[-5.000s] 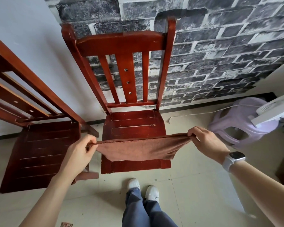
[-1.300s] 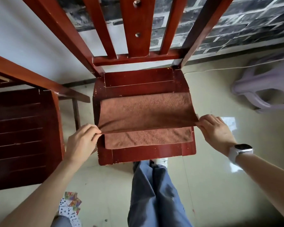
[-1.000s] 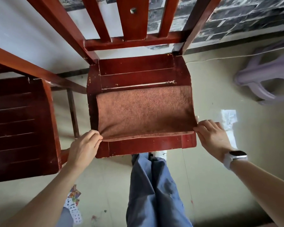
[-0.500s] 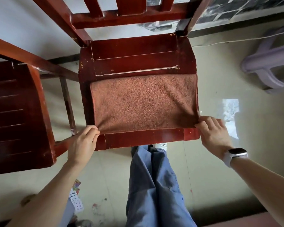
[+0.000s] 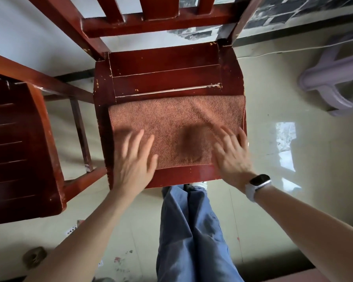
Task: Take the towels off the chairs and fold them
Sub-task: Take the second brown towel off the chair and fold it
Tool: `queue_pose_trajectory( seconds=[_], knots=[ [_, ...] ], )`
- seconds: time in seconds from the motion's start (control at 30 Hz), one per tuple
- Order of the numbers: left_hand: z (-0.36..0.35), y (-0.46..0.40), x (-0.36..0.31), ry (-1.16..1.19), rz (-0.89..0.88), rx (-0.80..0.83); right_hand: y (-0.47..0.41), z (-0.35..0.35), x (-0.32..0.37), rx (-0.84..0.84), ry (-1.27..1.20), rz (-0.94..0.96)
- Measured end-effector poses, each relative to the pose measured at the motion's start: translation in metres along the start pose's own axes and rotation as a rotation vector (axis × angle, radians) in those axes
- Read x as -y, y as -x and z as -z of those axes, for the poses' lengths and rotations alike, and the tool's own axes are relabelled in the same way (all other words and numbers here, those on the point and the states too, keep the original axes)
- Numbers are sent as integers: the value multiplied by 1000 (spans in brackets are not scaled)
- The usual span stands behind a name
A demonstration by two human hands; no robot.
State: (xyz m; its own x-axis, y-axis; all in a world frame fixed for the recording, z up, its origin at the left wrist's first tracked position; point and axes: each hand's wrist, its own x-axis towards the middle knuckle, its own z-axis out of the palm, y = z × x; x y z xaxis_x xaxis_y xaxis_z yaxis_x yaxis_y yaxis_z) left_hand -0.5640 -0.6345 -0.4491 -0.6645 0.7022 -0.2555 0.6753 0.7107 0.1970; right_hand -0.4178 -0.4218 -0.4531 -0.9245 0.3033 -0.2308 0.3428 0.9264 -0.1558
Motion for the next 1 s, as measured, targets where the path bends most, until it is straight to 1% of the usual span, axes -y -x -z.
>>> queue_pose_trajectory(
  seconds=[0.07, 0.17, 0.33, 0.47, 0.63, 0.7, 0.77, 0.87, 0.93, 1.0],
  knots=[
    [-13, -12, -11, -36, 40, 117, -18, -10, 11, 59, 30, -6],
    [-35, -18, -7, -60, 152, 163, -34, -25, 6, 80, 45, -53],
    [-50, -13, 0, -101, 148, 128, -31, -40, -19, 58, 53, -49],
    [-46, -14, 0, -56, 139, 89, -27, -31, -39, 55, -4, -112],
    [-30, -47, 0, -42, 60, -8, -43, -19, -32, -68, -18, -30],
    [-29, -63, 2, -31, 117, -12, -60, -22, -31, -60, -7, -29],
    [-32, -70, 10, -25, 172, -1, -72, -25, -38, -29, 12, -99],
    [-37, -68, 25, -61, 139, 6, -74, -28, -48, 10, 53, -120],
    [-36, -68, 26, -61, 126, 13, -74, -25, -51, 34, 4, -93],
    [-33, -69, 24, -35, 141, 27, -74, -20, -51, 28, -160, -117]
  ],
)
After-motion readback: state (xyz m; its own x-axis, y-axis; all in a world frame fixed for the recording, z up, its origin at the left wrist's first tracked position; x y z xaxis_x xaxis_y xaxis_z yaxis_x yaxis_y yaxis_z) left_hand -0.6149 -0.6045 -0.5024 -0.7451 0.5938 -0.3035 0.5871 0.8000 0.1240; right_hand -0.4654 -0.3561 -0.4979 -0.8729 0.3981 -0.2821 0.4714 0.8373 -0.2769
